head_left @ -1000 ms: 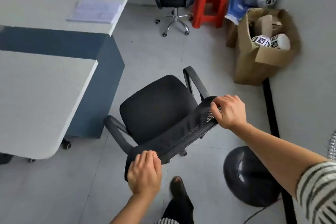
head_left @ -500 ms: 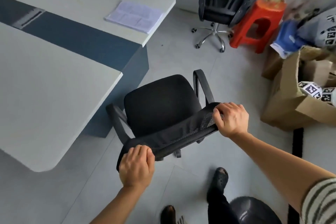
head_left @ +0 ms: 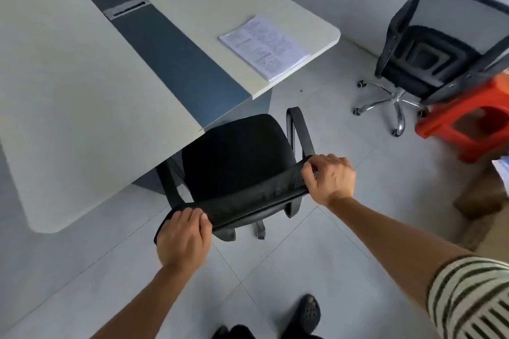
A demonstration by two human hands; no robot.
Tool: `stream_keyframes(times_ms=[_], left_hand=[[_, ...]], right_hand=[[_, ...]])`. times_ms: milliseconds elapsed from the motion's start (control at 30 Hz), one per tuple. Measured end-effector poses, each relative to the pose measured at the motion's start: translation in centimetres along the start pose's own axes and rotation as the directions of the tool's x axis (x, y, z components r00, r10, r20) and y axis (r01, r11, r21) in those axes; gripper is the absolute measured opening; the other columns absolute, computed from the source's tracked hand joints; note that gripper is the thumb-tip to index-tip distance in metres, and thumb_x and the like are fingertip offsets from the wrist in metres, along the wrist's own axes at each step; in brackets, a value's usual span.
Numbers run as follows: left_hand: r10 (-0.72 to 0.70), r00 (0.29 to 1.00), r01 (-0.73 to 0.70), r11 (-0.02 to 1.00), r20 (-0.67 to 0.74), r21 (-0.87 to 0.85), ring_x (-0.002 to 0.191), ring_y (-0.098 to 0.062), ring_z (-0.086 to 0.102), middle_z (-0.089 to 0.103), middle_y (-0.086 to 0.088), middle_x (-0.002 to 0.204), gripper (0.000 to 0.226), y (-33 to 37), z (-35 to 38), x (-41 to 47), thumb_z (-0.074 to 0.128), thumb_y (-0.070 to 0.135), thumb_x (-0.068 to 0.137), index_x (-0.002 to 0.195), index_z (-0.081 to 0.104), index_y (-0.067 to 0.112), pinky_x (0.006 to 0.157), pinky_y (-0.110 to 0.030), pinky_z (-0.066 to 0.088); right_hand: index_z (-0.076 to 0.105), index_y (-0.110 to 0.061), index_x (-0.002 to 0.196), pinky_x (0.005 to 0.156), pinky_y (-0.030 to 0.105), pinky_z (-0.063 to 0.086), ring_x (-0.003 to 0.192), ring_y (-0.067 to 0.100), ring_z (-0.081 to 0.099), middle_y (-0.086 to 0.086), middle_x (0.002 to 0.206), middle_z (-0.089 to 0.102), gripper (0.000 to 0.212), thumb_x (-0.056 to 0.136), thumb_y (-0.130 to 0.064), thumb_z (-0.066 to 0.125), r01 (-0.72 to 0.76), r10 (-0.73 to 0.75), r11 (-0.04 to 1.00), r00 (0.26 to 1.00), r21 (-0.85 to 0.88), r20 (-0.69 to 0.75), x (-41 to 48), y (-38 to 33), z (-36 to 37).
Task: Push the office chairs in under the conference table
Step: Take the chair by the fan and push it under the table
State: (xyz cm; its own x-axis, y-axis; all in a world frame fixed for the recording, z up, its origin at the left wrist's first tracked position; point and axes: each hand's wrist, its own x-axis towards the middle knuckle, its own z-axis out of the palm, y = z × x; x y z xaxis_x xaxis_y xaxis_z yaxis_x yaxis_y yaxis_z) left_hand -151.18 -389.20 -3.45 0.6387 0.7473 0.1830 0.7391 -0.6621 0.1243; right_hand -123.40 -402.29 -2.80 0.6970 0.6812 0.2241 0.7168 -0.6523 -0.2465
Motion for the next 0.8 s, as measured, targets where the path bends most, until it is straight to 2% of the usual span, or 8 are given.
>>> stream_keyframes(times_ms=[100, 233, 567, 700, 800], left_hand=[[-0.047, 0.999, 0.047, 0.998, -0.023, 0.034, 0.052, -0.021, 0.045, 0.051, -0.004, 0.056, 0.043, 1.5, 0.2, 0.9, 0.027, 0.026, 0.092, 0.063, 0.054, 0.01, 0.048, -0.029, 0.032], [-0.118, 0.993, 0.118, 0.992, -0.014, 0.051, 0.051, -0.019, 0.043, 0.05, -0.002, 0.055, 0.042, 2.9, 0.9, 2.8, 0.028, 0.026, 0.092, 0.062, 0.054, 0.011, 0.047, -0.028, 0.03], [-0.174, 0.978, 0.179, 0.983, 0.112, -0.038, 0.054, -0.017, 0.048, 0.054, 0.002, 0.061, 0.039, 8.9, 1.7, 6.4, 0.029, 0.03, 0.093, 0.07, 0.057, 0.017, 0.048, -0.032, 0.043], [-0.191, 0.964, 0.206, 0.977, 0.185, -0.064, 0.054, -0.014, 0.046, 0.052, 0.004, 0.062, 0.045, 10.0, 1.7, 7.1, 0.022, 0.033, 0.095, 0.071, 0.056, 0.018, 0.049, -0.029, 0.042], [-0.186, 0.97, 0.201, 0.976, 0.158, -0.08, 0.052, -0.013, 0.043, 0.05, 0.004, 0.06, 0.05, 9.8, 1.8, 7.2, 0.016, 0.034, 0.096, 0.07, 0.056, 0.019, 0.047, -0.027, 0.039]], right_hand=[[0.062, -0.017, 0.063, 0.063, 0.027, 0.03, 0.058, 0.024, 0.051, -0.001, 0.059, 0.061, 0.041, 0.083, -0.039, 0.033, 0.075, -0.075, 0.997, 0.997, 0.006, 0.005, 2.9, 0.7, 0.4], [0.061, -0.016, 0.066, 0.064, 0.028, 0.033, 0.058, 0.024, 0.052, 0.0, 0.059, 0.061, 0.042, 0.084, -0.04, 0.032, 0.156, -0.157, 0.987, 0.987, 0.031, 0.019, 7.3, 1.5, 1.4], [0.064, -0.014, 0.072, 0.069, 0.034, 0.043, 0.066, 0.027, 0.058, 0.003, 0.066, 0.066, 0.046, 0.086, -0.04, 0.029, 0.284, -0.285, 0.958, 0.955, 0.027, 0.08, 15.1, 5.1, 1.6], [0.064, -0.015, 0.072, 0.069, 0.034, 0.044, 0.066, 0.026, 0.057, 0.002, 0.066, 0.066, 0.044, 0.086, -0.039, 0.03, 0.298, -0.299, 0.954, 0.95, 0.023, 0.088, 16.6, 6.2, 2.0], [0.065, -0.015, 0.073, 0.067, 0.034, 0.044, 0.064, 0.026, 0.058, 0.001, 0.067, 0.067, 0.042, 0.086, -0.038, 0.033, 0.321, -0.322, 0.947, 0.944, 0.029, 0.069, 16.9, 6.3, 2.4]])
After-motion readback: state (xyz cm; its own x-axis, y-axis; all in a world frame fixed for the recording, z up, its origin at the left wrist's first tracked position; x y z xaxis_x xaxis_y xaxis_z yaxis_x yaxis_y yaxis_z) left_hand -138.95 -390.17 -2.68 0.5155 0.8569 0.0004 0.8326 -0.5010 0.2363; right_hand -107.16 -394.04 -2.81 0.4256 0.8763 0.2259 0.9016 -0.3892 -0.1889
